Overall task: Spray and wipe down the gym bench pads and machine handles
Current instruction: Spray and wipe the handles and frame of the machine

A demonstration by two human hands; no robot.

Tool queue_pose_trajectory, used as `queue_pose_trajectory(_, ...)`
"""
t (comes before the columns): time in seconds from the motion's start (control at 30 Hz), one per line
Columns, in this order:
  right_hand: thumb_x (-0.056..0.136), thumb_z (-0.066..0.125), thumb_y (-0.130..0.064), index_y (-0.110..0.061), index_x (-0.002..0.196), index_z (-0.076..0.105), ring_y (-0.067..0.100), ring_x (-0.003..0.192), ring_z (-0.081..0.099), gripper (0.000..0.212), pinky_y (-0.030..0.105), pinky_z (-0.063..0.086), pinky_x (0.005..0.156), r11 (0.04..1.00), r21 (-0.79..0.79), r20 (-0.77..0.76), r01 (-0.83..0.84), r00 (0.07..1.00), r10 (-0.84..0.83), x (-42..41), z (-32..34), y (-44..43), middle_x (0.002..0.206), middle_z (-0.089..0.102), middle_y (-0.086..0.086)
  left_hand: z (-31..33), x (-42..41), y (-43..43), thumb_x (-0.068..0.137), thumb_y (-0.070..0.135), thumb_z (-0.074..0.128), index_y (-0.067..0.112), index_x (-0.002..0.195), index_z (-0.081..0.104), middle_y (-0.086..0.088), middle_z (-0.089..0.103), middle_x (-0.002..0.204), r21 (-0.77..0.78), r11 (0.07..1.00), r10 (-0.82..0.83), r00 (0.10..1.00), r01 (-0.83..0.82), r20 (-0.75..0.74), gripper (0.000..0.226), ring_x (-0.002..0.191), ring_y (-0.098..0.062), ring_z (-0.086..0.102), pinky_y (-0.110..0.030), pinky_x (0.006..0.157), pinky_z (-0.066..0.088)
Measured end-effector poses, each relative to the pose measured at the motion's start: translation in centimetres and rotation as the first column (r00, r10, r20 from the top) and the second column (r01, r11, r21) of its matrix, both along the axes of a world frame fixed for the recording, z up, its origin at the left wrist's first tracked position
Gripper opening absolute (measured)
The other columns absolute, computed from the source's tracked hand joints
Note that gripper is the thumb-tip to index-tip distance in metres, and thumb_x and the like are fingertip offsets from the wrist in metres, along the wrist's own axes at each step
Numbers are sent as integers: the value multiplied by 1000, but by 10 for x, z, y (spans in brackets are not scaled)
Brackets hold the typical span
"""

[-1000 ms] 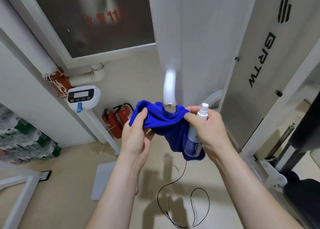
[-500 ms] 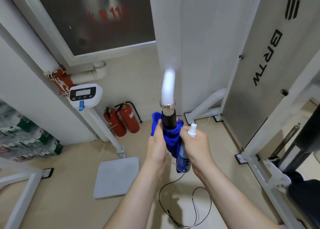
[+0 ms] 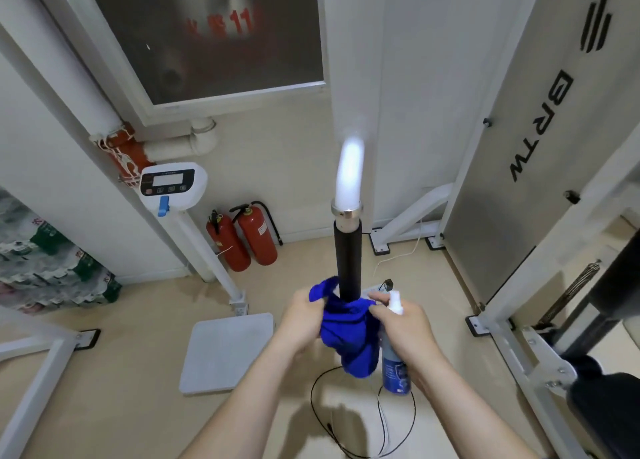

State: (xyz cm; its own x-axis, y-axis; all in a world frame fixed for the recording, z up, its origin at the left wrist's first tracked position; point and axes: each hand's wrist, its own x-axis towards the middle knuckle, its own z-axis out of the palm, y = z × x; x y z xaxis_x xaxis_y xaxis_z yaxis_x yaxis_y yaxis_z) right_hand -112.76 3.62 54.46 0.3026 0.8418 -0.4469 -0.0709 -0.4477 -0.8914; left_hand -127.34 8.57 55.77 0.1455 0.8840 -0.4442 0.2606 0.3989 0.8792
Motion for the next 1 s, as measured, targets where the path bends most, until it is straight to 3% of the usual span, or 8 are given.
queue_pose_trajectory(0.1,89,62,-9,-11,101,72,20,53,48,16,31,43,55,990,116,-117,81,991,-68,14,34,4,70,53,8,36,-18,20,93,18,56,15,65,61,-6,58,63,149,973,177,984,-178,17,29,61,-19,51,-25,57,40)
queue_pose_trajectory(0.23,91,65,-16,1,101,65,18,53,48,20,27,46,49,926,377,-189,-36,975,115,9,86,9,69,53,9,84,-11,25,93,4,57,1,95,63,-21,63,89,133,939,205,826,-317,525,7,80,-32,59,-41,79,48)
queue_pose_trajectory(0.33,87,71,-15,-1,92,60,20,54,51,18,29,47,48,901,434,-161,-21,982,101,0,93,10,69,56,12,100,0,7,94,26,57,-8,123,52,-28,54,129,127,980,-2,623,-156,782,44,123,-37,50,-42,107,36)
queue_pose_trajectory(0.43,85,71,-13,-7,86,60,20,52,51,13,29,48,49,906,421,-234,43,970,63,-2,87,12,67,57,12,100,1,-6,92,58,37,-2,129,54,-25,47,141,71,997,-41,504,-40,863,72,133,-33,43,-38,112,30)
queue_pose_trajectory(0.53,79,76,-18,-11,88,60,21,52,51,19,33,47,52,904,427,-270,22,957,105,1,86,14,68,56,11,79,11,-15,101,47,25,8,130,57,-13,64,126,58,995,-2,569,-80,822,59,109,-25,60,-35,90,45)
queue_pose_trajectory(0.63,74,71,-21,-12,93,60,20,49,50,24,33,45,54,902,431,-326,14,935,141,4,85,15,68,58,9,54,31,-19,94,19,50,17,120,63,-5,71,113,97,972,83,704,-212,705,30,98,-18,66,-28,86,53)
queue_pose_trajectory(0.83,77,71,-18,-14,118,59,19,50,50,43,29,44,50,912,401,-333,-88,913,235,25,92,12,70,60,6,35,20,-6,89,-14,51,5,109,69,-14,75,94,82,974,152,879,-211,452,32,80,-25,68,-28,64,57)
queue_pose_trajectory(1.0,80,74,-30,-5,110,61,19,53,55,41,29,48,51,907,405,-201,-119,956,215,42,111,11,71,59,8,88,13,32,94,-11,45,9,103,60,-10,69,96,132,931,199,775,-341,600,27,81,-24,66,-38,77,53)
